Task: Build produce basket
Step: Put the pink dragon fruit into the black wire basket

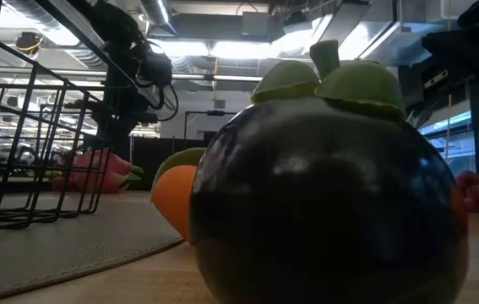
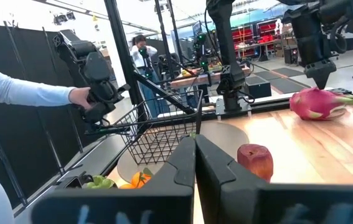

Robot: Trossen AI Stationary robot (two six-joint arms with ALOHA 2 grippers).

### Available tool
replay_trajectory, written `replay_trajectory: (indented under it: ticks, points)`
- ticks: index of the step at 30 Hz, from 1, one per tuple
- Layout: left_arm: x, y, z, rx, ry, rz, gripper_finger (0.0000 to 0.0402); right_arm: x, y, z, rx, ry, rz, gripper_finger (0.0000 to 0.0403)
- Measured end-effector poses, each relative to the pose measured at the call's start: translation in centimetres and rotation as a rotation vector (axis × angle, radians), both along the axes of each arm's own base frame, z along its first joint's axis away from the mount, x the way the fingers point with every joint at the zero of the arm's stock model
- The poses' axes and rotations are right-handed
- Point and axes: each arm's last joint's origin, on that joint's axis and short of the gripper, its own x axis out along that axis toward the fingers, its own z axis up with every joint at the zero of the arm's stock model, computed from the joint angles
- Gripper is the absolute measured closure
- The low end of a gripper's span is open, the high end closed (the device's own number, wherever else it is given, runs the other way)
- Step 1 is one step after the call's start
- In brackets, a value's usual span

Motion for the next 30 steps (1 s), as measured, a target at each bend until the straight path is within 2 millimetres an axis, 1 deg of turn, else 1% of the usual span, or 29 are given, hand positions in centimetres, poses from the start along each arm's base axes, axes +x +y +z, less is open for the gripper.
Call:
replay_trajectory:
  ticks: [6, 9, 12, 17, 22, 26, 30]
  points:
    - [0.1, 0.1, -0.4, -0.014, 0.026, -0.043, 0.0304, 0.0, 0.0, 0.0, -0.002, 0.0, 0.0, 0.0402]
    - [0.1, 0.1, -0.4, -0.015, 0.028, -0.045, 0.031, 0.0, 0.0, 0.0, -0.001, 0.001, 0.0, 0.0402]
    - [0.1, 0.1, -0.4, -0.02, 0.032, -0.045, 0.033, 0.0, 0.0, 0.0, -0.002, 0.0, 0.0, 0.0402]
    - [-0.2, 0.0, -0.4, -0.043, 0.047, -0.041, 0.039, 0.0, 0.0, 0.0, -0.003, 0.0, 0.0, 0.0402]
    - [-0.1, -0.2, -0.3, -0.04, 0.051, -0.056, 0.0399, 0.0, 0.0, 0.0, -0.003, 0.003, 0.0, 0.0402]
    - [0.2, -0.9, 0.4, -0.01, 0.051, -0.094, 0.04, 0.0, 0.0, 0.0, -0.003, 0.004, 0.0, 0.0402]
    - [0.2, -2.3, 2.1, 0.043, 0.003, -0.132, 0.0401, 0.0, 0.0, -0.1, -0.002, 0.006, 0.001, 0.0402]
